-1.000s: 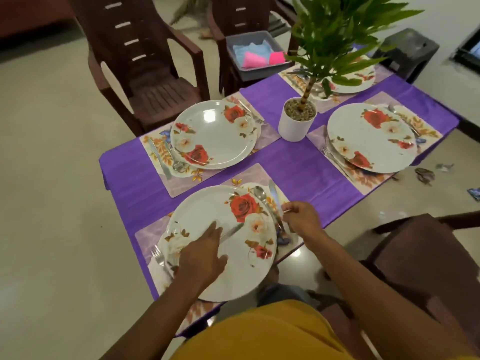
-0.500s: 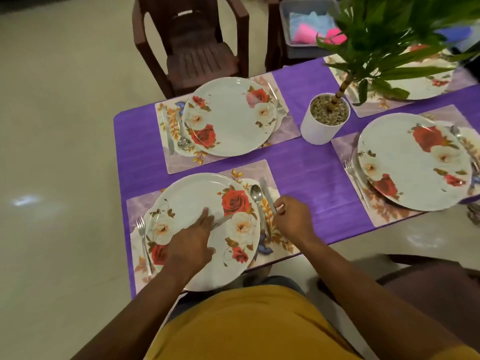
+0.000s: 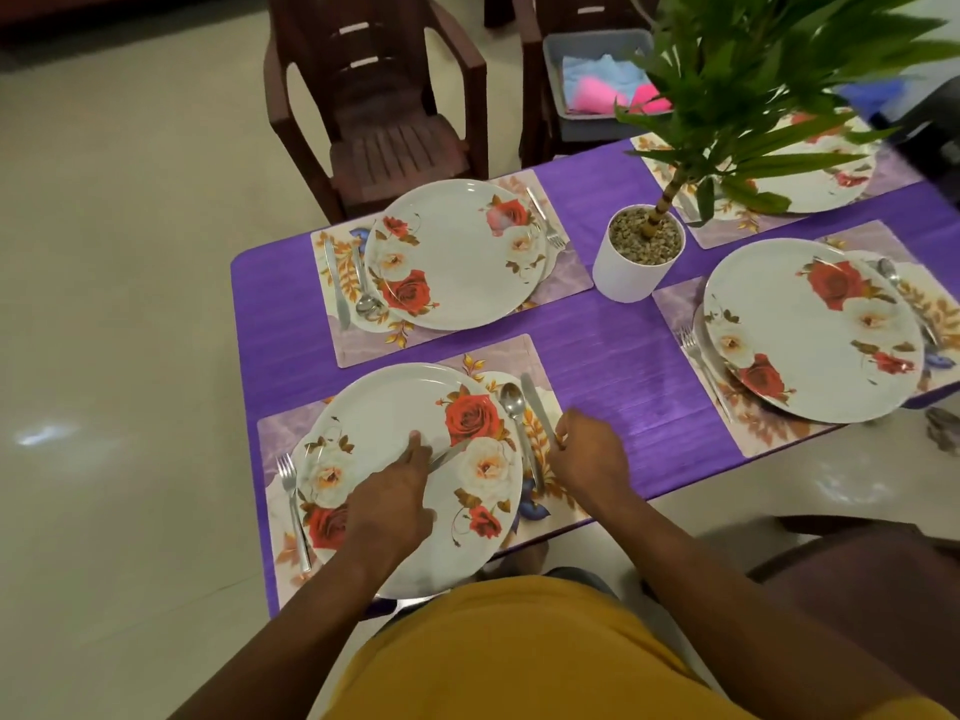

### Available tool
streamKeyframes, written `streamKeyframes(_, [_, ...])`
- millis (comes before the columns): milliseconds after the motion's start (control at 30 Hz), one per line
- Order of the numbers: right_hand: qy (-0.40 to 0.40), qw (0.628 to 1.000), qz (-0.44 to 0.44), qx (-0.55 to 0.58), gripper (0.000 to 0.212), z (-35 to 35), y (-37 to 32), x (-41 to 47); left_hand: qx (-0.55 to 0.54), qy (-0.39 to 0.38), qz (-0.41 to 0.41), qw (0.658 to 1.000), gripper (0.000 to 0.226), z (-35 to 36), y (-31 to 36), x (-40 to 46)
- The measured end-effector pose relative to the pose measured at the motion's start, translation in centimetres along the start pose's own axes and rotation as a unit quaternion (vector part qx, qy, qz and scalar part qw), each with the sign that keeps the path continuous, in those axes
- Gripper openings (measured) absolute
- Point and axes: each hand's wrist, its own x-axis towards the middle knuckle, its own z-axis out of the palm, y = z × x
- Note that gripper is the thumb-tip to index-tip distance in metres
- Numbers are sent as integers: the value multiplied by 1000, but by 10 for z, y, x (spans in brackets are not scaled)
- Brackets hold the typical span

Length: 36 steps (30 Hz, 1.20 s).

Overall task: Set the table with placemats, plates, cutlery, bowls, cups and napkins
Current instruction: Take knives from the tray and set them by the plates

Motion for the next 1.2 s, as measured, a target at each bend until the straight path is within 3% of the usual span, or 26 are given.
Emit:
streamKeyframes(400, [26, 999, 11, 19, 26, 2, -11, -15, -62, -32, 41, 997, 110, 4, -14, -1])
streamKeyframes(633, [72, 993, 41, 89, 14, -20, -3, -39, -110, 17, 54, 992, 80, -23, -5, -2])
streamKeyframes(767, [91, 986, -8, 141, 17, -36, -6, -53, -122, 6, 91, 988, 56, -42, 24, 4])
streamKeyframes(867, [63, 984, -101, 130, 39, -43, -8, -56, -142, -59, 136, 979, 28, -57, 57, 12])
streamKeyframes(933, [27, 986, -143, 86, 39, -50, -12, -55, -150, -83, 162, 972, 14, -63, 80, 17])
streamKeyframes(1067, [-64, 983, -169, 14, 30, -76, -5, -43, -133, -88, 179, 971, 18, -70, 119, 28])
streamKeyframes(1200, [-80, 979, -189, -6, 15, -99, 31, -16, -153, -116, 175, 966, 27, -72, 149, 47])
